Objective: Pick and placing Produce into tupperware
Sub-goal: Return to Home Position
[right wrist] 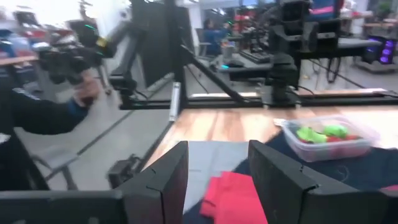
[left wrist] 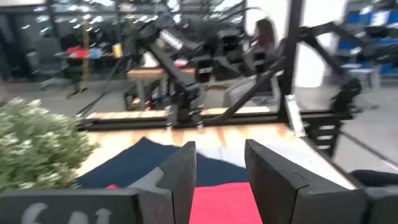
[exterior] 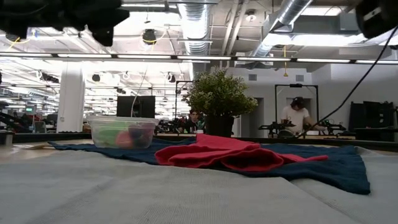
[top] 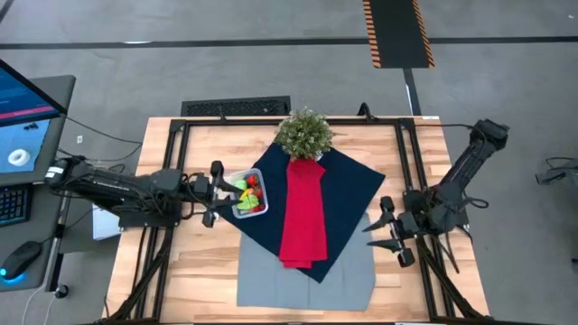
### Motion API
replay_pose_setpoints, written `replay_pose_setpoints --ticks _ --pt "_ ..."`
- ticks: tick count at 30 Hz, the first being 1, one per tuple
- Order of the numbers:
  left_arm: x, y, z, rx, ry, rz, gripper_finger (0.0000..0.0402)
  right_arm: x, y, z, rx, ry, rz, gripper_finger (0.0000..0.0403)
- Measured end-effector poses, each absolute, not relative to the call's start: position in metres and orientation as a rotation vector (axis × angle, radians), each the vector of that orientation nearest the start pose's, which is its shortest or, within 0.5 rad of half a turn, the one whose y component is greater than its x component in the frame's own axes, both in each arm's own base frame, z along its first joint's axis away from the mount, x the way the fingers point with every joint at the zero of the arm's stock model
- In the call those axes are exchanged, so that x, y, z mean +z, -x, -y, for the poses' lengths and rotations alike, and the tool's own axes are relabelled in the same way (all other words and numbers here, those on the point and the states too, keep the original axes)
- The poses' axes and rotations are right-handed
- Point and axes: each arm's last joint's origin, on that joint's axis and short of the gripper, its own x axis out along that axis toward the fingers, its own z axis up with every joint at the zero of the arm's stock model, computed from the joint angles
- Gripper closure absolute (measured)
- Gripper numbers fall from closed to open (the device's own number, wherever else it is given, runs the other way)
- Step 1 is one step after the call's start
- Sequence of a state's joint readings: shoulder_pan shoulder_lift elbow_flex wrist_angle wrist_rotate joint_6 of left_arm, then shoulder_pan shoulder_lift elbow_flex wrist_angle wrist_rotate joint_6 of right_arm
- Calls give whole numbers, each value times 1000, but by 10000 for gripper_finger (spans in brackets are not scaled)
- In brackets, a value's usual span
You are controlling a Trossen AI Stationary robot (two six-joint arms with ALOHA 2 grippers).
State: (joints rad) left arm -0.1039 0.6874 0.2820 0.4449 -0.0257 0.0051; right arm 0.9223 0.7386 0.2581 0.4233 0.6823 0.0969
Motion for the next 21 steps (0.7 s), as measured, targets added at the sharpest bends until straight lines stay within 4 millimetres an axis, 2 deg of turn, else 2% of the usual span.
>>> replay_pose_setpoints --ticks 2,6,11,15,18,21 --pt "224 -153 17 -131 -2 76 274 211 -106 -120 274 -62 -30 213" --pt "188 -131 17 -212 32 213 274 197 -99 -122 282 -63 -6 215" --pt "189 -127 17 -184 31 204 274 189 -99 -119 245 -43 -12 213" --pt "193 -124 15 -147 13 249 274 180 -102 -103 216 -50 8 214" --pt "190 -125 14 -109 12 222 274 163 -103 -89 261 -54 -8 217" --pt "187 -125 14 -120 10 188 274 160 -108 -79 223 -76 -58 218"
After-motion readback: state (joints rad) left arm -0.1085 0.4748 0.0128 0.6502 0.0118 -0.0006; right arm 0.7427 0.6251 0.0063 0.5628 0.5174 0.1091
